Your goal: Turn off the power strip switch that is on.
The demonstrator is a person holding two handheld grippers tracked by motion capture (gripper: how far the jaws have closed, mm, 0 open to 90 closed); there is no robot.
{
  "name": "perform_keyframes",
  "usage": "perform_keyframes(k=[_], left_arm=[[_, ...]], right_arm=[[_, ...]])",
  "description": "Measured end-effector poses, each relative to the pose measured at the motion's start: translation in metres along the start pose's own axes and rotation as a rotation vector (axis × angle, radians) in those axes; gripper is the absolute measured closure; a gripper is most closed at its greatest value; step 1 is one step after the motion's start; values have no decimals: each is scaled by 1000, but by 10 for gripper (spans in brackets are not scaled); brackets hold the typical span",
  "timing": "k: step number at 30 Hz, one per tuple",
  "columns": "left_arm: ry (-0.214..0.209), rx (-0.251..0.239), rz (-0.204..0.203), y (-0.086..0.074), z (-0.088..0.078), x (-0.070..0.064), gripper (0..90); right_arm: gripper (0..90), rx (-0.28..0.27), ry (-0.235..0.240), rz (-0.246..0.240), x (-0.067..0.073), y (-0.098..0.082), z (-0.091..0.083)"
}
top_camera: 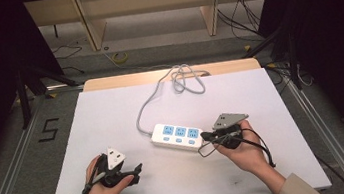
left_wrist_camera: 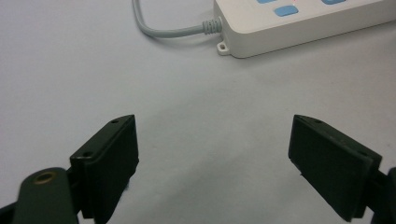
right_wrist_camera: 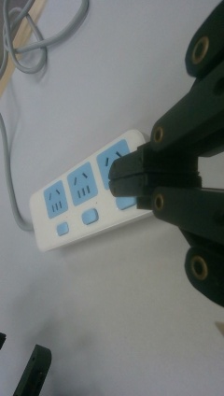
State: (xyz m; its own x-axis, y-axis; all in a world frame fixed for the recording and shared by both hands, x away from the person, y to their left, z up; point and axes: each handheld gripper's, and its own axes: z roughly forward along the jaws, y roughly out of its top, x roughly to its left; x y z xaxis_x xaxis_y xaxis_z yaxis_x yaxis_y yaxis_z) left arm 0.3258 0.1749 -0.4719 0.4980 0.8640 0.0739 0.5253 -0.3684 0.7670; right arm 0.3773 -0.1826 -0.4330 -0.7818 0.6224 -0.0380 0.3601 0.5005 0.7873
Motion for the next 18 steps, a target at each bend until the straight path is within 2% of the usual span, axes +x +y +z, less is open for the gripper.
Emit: perform_keyframes(k=[18], left_arm=[[0, -1, 1, 0, 0, 0, 159]], right_arm=[[900, 3, 14, -11, 4, 12, 9]])
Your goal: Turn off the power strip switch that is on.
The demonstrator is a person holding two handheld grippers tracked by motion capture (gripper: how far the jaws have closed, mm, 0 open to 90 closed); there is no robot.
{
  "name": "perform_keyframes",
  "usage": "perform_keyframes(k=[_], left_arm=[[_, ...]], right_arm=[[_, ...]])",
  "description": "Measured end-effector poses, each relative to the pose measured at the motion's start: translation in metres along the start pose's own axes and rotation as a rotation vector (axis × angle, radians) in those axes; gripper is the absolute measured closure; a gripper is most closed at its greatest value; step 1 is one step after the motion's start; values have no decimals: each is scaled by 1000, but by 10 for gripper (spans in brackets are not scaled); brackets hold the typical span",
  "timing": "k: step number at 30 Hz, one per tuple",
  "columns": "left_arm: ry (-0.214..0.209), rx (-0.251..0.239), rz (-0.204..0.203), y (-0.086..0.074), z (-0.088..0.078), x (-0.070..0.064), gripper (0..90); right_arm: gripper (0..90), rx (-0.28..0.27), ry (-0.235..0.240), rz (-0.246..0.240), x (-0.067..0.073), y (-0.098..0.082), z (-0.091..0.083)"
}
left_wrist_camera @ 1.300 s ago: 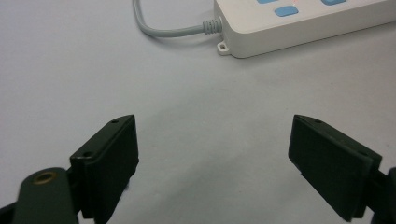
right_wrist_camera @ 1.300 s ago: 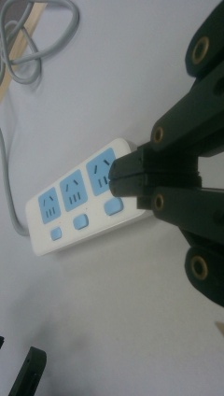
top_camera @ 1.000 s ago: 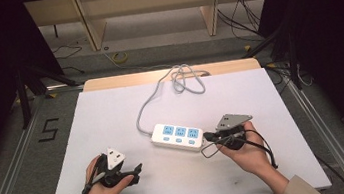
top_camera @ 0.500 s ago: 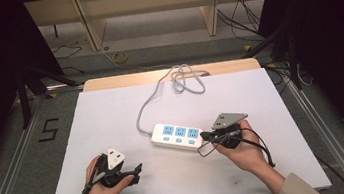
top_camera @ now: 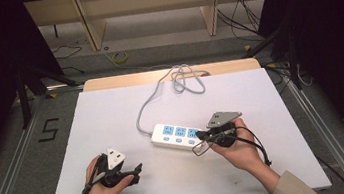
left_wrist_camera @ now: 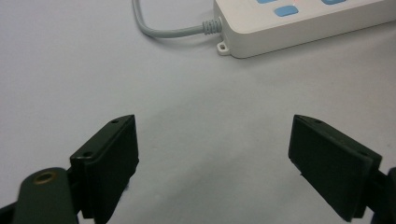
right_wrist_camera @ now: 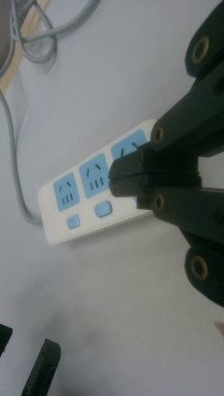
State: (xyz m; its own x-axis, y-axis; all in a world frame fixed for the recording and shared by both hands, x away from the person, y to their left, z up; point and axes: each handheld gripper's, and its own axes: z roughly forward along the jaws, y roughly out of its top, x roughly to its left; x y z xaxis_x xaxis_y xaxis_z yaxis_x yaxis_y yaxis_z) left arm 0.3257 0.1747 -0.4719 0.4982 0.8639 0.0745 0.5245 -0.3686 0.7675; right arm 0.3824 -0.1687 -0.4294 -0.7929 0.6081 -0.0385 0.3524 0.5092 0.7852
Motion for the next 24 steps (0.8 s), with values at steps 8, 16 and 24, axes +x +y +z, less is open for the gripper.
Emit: perform_keyframes(k=[8, 16, 24], left_arm=[[-1, 1, 2, 0, 0, 0, 159], [-1, 1, 2, 0, 0, 0, 159], [-2, 1, 3, 0, 0, 0, 159]], right_arm=[[900, 5, 4, -3, 1, 3, 3], [900, 10, 10, -4, 2, 5, 5], [900, 14, 12, -8, 3, 9, 8]])
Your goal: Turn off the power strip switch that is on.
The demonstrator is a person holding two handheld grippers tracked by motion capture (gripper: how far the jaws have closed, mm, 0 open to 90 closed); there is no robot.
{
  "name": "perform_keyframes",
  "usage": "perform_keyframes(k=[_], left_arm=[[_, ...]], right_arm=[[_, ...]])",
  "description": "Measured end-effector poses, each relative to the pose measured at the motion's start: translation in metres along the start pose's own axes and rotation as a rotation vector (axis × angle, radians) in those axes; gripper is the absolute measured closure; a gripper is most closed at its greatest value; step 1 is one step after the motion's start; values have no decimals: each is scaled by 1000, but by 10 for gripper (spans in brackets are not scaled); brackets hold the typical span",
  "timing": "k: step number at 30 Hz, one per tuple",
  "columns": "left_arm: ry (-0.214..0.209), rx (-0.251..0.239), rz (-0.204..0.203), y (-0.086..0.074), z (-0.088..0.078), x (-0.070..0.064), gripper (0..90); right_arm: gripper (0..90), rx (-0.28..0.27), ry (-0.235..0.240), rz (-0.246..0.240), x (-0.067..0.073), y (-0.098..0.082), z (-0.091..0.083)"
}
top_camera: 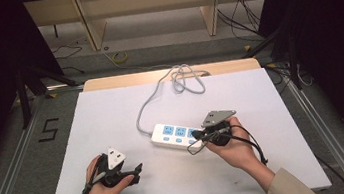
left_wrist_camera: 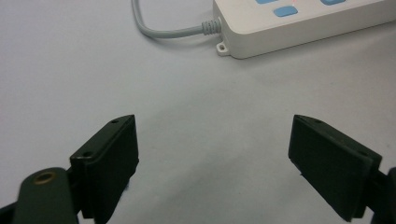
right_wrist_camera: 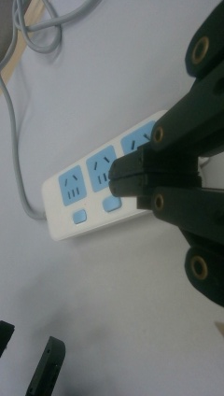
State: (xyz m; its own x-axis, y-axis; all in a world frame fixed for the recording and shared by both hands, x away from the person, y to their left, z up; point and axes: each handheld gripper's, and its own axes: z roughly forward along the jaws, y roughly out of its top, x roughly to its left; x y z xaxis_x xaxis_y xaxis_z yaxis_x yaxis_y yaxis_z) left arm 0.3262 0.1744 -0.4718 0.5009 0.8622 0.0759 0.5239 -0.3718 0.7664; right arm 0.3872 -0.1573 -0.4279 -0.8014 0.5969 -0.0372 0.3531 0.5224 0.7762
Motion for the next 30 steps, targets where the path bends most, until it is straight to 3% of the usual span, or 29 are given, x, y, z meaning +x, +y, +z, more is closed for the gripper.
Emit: perform_keyframes(k=[30], left_arm=[[-3, 1, 1, 0, 0, 0, 159]], right_arm=[[900, 37, 16, -23, 3, 14, 14]])
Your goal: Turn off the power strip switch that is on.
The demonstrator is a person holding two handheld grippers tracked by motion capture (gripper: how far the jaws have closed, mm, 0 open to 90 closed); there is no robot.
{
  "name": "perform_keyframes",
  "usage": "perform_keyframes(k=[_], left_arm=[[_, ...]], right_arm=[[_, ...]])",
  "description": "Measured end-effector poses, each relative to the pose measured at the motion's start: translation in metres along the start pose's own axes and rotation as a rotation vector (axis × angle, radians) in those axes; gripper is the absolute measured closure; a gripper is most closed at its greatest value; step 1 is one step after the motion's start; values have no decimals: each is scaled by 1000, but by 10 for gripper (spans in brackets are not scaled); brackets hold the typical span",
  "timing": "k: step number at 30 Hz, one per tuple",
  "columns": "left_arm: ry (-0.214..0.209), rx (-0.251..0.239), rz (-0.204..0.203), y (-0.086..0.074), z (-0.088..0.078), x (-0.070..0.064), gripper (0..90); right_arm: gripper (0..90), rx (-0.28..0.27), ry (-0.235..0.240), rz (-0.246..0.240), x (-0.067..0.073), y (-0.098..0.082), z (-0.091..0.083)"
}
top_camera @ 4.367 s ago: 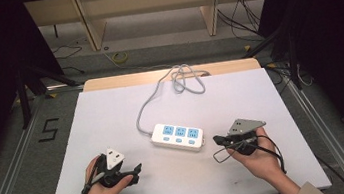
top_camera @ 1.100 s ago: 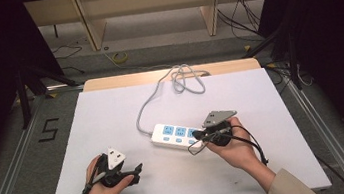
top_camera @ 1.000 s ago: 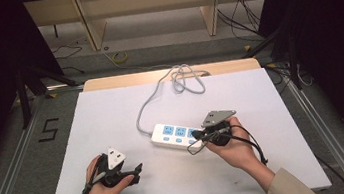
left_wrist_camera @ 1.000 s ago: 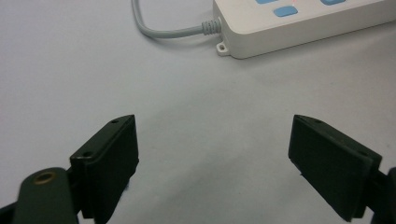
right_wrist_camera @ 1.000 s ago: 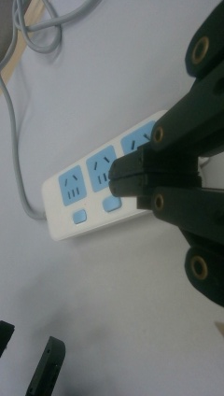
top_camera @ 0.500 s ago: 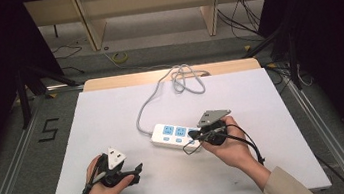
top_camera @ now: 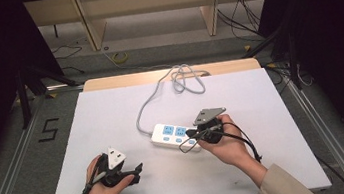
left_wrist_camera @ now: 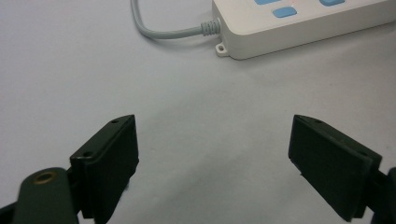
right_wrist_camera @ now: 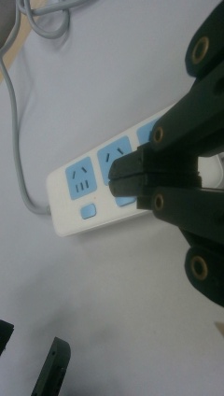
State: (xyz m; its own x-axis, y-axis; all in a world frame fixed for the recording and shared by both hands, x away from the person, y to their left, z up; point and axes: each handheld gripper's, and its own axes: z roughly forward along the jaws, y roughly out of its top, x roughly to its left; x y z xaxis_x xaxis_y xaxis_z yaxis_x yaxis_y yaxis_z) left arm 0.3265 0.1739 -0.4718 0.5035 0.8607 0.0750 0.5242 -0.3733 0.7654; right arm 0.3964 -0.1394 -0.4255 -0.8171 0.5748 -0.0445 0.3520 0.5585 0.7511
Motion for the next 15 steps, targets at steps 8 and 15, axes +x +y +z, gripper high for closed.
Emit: perform_keyframes(k=[8, 15], left_arm=[[1, -3, 0, 0, 0, 0, 159], [1, -3, 0, 0, 0, 0, 159]], right_arm=[[900, 7, 2, -4, 0, 4, 3], [900, 10, 5, -5, -1, 8, 5]])
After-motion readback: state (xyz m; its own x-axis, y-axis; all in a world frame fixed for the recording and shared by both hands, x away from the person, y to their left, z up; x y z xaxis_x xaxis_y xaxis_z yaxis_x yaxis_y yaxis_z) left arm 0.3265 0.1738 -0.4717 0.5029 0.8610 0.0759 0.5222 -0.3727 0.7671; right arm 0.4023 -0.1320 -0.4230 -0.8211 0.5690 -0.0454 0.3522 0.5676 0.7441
